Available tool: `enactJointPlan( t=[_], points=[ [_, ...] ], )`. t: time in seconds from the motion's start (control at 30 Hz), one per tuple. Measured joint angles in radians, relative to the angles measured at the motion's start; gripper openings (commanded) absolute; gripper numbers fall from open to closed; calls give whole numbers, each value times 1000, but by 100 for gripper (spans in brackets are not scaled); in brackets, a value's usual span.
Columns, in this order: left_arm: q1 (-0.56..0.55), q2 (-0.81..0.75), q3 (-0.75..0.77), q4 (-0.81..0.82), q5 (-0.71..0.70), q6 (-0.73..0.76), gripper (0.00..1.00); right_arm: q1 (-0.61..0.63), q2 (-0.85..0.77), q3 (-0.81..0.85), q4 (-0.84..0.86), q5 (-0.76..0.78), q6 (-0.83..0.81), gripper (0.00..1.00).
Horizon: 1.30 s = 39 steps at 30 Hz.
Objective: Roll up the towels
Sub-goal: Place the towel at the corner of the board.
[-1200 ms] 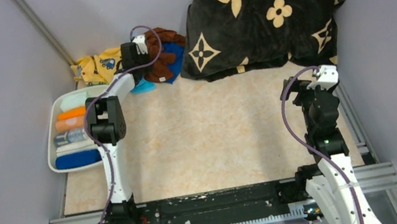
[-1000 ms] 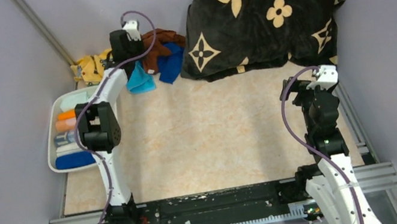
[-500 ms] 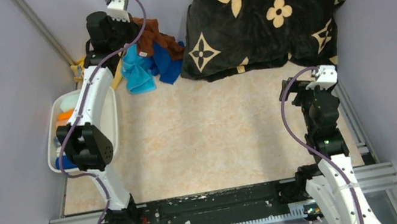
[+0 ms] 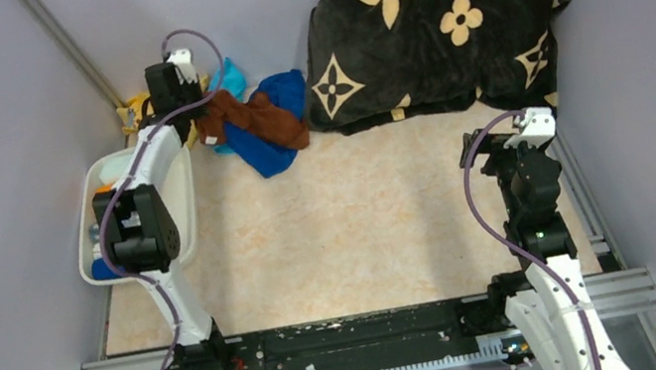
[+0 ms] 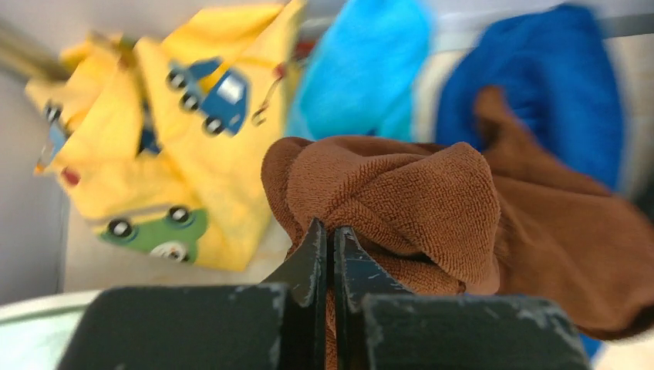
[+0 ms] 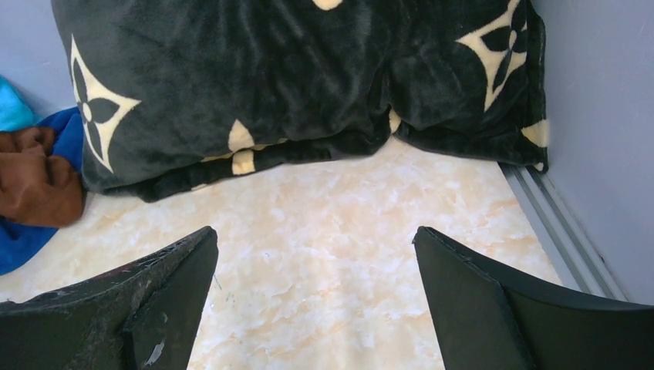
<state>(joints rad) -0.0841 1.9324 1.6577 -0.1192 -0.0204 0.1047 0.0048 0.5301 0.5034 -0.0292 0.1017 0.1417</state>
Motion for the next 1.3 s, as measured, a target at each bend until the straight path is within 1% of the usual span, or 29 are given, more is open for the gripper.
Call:
enactJointPlan(
  t=[0.1, 0.17, 0.23, 0.33, 0.4, 0.53, 0.6, 0.63, 0.77, 0.83, 0.97, 1.13, 1.2, 1.3],
  points=[
    [59, 82, 42, -56, -13, -13, 0, 0, 0, 0, 0, 0, 0, 99],
    [82, 102, 102, -89, -6, -19, 0, 0, 0, 0, 0, 0, 0, 99],
    [83, 100, 179, -99, 22, -23, 0, 0, 1, 0, 0, 1, 0, 99],
    [67, 63, 267, -52, 88, -28, 0, 0, 1, 0, 0, 2, 0, 99],
    [61, 17, 280, -22, 144, -33, 1, 0, 1, 0, 0, 2, -1, 99],
    [52, -61, 275, 31, 246, -35, 8, 0, 1, 0, 0, 2, -1, 99],
    [51, -87, 248, 62, 278, -32, 14, 0, 1, 0, 0, 2, -1, 99],
    [51, -101, 221, 76, 288, -29, 19, 0, 1, 0, 0, 2, -1, 99],
    [51, -155, 13, 132, 290, -17, 47, 0, 1, 0, 0, 2, -2, 99],
    [51, -158, -84, 138, 269, -13, 55, 0, 1, 0, 0, 2, -2, 99],
    [51, -151, -210, 100, 219, -11, 62, 0, 1, 0, 0, 1, -2, 99],
    [41, -172, -238, 42, 174, -18, 65, 0, 1, 0, 0, 1, -4, 99],
    [13, -204, -248, 24, 139, -10, 65, 0, 1, 0, 0, 1, -4, 99],
    [-76, -233, -256, 12, 74, 11, 65, 0, 5, 0, 0, 0, -4, 99]
  ],
)
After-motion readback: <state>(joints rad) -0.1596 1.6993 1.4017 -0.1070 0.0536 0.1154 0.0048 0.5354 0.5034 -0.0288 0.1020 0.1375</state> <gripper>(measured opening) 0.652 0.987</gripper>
